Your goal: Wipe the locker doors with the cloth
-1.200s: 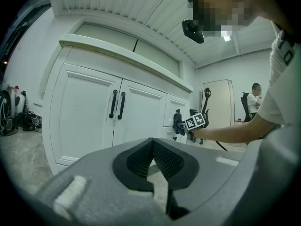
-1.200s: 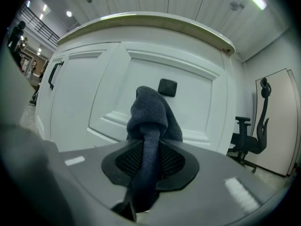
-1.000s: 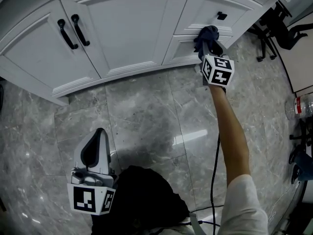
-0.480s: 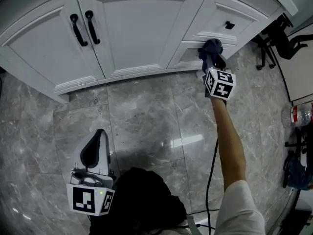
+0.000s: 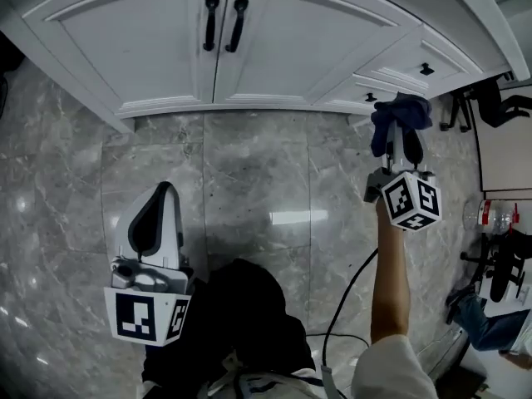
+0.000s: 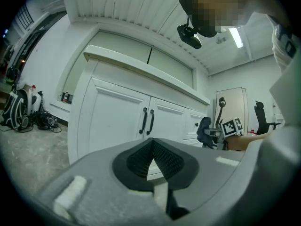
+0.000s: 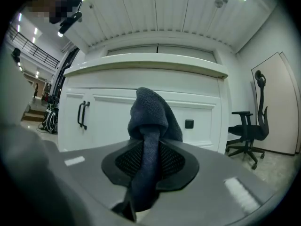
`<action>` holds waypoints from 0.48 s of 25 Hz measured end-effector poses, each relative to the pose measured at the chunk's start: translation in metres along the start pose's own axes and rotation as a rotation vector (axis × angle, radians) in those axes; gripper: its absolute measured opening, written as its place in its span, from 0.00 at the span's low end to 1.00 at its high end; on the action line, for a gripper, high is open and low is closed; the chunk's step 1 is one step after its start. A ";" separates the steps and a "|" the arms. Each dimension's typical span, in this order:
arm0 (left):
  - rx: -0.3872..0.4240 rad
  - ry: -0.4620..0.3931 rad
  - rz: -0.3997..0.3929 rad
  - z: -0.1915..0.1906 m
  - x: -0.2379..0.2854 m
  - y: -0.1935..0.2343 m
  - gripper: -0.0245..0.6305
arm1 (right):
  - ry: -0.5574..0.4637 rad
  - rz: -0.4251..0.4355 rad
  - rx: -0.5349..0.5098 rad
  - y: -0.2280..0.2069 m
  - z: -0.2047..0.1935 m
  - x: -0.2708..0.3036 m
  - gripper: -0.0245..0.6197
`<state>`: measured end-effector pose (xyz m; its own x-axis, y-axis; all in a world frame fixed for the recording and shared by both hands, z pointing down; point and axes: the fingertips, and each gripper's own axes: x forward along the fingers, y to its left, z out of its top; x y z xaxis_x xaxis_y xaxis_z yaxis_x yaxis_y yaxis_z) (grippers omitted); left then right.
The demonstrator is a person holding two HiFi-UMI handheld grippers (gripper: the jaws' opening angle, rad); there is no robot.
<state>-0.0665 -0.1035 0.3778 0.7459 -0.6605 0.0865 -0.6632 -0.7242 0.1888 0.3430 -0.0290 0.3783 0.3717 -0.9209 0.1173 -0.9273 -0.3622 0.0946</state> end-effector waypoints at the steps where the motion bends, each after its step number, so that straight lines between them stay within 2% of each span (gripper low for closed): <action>1: -0.005 0.008 0.012 0.014 -0.003 0.003 0.04 | 0.011 0.014 0.012 0.009 0.010 -0.006 0.16; 8: 0.029 0.097 0.069 0.137 -0.022 -0.004 0.04 | 0.089 0.092 0.075 0.059 0.085 -0.052 0.16; 12: 0.048 0.116 0.071 0.231 -0.031 -0.030 0.04 | 0.116 0.134 0.090 0.066 0.156 -0.085 0.16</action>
<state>-0.0835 -0.1070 0.1437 0.6969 -0.6853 0.2115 -0.7150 -0.6867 0.1312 0.2431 0.0031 0.2203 0.2424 -0.9409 0.2365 -0.9672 -0.2536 -0.0175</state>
